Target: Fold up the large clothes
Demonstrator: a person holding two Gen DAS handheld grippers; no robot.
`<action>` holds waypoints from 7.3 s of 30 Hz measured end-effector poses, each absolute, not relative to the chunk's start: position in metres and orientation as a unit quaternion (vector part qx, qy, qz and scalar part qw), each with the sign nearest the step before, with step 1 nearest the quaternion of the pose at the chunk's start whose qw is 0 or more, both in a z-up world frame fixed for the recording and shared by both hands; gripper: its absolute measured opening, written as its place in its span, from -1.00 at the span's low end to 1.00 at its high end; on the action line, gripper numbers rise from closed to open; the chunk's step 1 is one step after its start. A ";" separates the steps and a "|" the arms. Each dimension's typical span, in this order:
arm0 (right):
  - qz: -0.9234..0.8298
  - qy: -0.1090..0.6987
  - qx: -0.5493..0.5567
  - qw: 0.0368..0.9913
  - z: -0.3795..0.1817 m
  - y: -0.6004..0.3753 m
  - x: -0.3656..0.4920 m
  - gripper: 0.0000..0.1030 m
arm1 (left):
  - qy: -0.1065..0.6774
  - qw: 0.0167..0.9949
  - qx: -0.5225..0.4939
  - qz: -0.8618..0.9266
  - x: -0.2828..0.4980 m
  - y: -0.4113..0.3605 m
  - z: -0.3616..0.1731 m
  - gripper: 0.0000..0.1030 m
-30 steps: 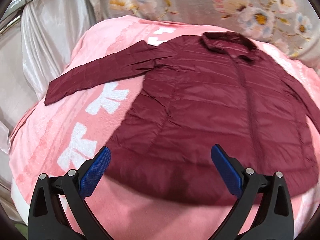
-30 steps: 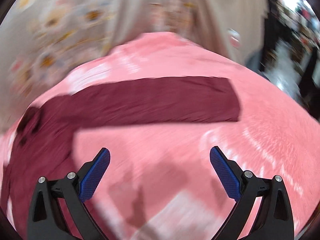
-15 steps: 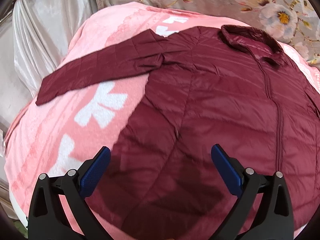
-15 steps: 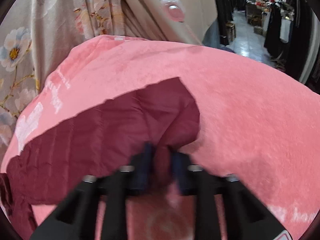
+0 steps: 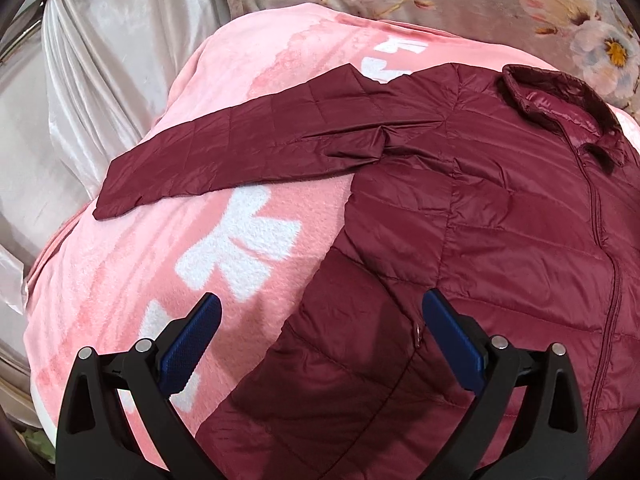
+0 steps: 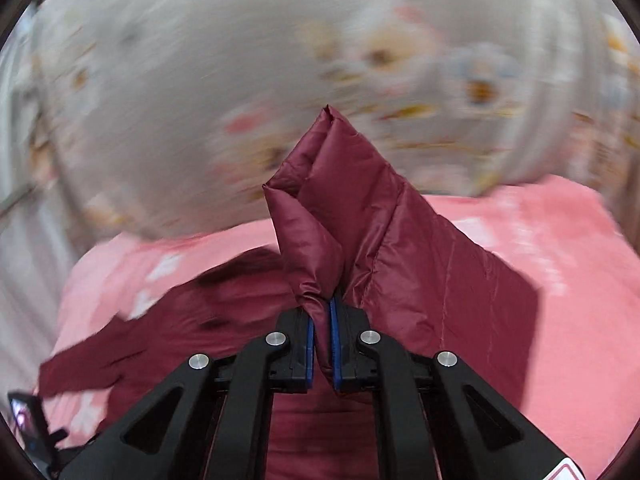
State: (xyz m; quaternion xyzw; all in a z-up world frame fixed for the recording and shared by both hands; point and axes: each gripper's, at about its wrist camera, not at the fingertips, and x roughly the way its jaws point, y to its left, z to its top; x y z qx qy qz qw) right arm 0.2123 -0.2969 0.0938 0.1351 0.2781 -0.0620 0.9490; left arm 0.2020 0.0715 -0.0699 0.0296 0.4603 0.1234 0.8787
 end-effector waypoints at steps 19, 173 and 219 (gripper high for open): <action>0.047 0.353 0.132 0.925 0.013 -0.200 0.196 0.21 | 0.473 0.862 -0.182 -0.035 0.254 0.082 -0.069 0.91; -0.229 0.391 0.187 0.872 -0.019 -0.309 0.214 0.30 | 0.447 0.860 -0.244 -0.038 0.330 0.090 -0.110 0.34; -0.131 0.376 0.126 0.909 0.032 -0.294 0.225 -0.54 | 0.409 0.900 -0.114 -0.093 0.317 0.018 -0.014 -0.07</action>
